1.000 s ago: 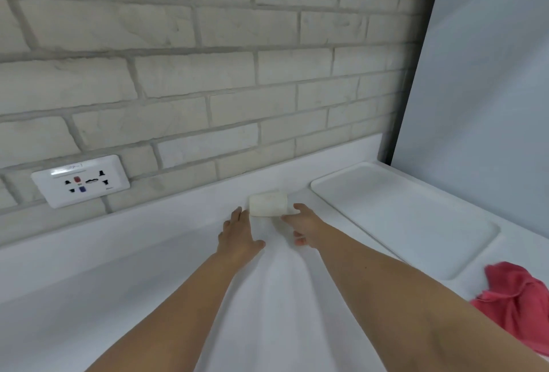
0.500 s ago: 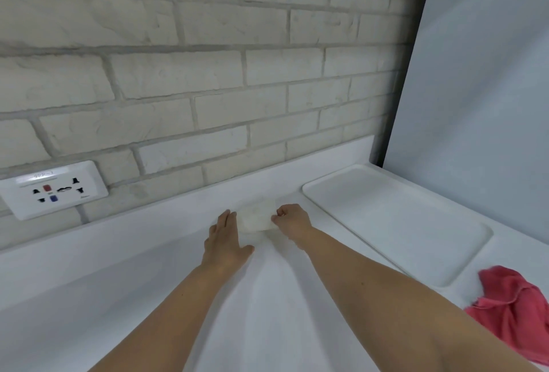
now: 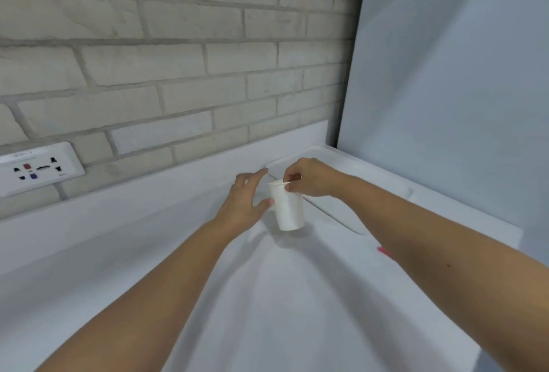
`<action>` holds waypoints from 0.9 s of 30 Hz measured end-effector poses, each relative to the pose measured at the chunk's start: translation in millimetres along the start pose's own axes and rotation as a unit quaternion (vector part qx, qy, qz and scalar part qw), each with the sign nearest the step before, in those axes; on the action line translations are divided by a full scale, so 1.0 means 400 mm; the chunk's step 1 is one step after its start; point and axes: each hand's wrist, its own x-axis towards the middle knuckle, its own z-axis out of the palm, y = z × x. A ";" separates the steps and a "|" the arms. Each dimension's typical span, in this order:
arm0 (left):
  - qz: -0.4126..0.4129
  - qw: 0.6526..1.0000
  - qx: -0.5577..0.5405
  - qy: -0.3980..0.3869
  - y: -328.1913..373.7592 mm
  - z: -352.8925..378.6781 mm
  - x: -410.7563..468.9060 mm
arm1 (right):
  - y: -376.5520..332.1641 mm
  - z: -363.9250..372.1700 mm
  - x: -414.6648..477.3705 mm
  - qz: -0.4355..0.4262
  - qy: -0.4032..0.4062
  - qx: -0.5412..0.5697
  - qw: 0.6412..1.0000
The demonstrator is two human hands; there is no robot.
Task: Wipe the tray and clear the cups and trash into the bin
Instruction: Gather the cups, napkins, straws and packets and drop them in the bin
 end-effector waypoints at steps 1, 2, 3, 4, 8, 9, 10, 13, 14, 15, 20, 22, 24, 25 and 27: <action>0.012 1.000 0.009 0.003 0.023 0.003 -0.017 | 0.007 -0.011 -0.030 -0.004 0.001 -0.009 1.000; 0.020 1.000 0.016 0.005 0.046 0.005 -0.034 | 0.014 -0.021 -0.061 -0.007 0.002 -0.017 1.000; 0.027 0.999 0.017 0.005 0.073 0.010 -0.054 | 0.023 -0.030 -0.096 -0.009 0.003 -0.021 1.000; 0.033 0.999 0.012 0.005 0.097 0.012 -0.073 | 0.030 -0.039 -0.128 -0.013 0.002 -0.021 1.000; 0.049 0.998 -0.031 -0.022 0.219 0.040 -0.166 | 0.066 -0.076 -0.274 -0.031 0.003 -0.029 0.999; 0.052 0.997 -0.035 -0.033 0.250 0.054 -0.190 | 0.078 -0.088 -0.317 -0.030 0.006 -0.028 0.999; 0.056 0.997 -0.037 -0.042 0.283 0.072 -0.213 | 0.091 -0.099 -0.362 -0.029 0.008 -0.028 0.999; 0.069 0.995 -0.056 -0.053 0.380 0.138 -0.280 | 0.140 -0.125 -0.500 -0.018 0.010 -0.031 0.999; 0.074 0.993 -0.068 -0.055 0.411 0.163 -0.303 | 0.159 -0.131 -0.548 -0.011 0.003 -0.030 0.999; 0.079 0.992 -0.080 -0.056 0.442 0.191 -0.326 | 0.177 -0.135 -0.593 -0.003 -0.007 -0.022 1.000; 0.110 0.986 -0.107 -0.059 0.575 0.337 -0.435 | 0.284 -0.115 -0.781 0.036 -0.016 -0.008 0.999; 0.119 0.986 -0.094 -0.073 0.603 0.396 -0.471 | 0.330 -0.083 -0.836 0.044 -0.020 0.000 0.999; 0.118 0.984 -0.097 -0.086 0.616 0.452 -0.505 | 0.375 -0.035 -0.878 0.047 -0.022 0.003 0.999; 0.114 0.984 -0.100 -0.094 0.620 0.479 -0.522 | 0.398 -0.004 -0.894 0.050 -0.022 0.001 0.999; 0.096 0.985 -0.092 -0.108 0.620 0.526 -0.551 | 0.441 0.069 -0.921 0.062 -0.024 -0.003 0.998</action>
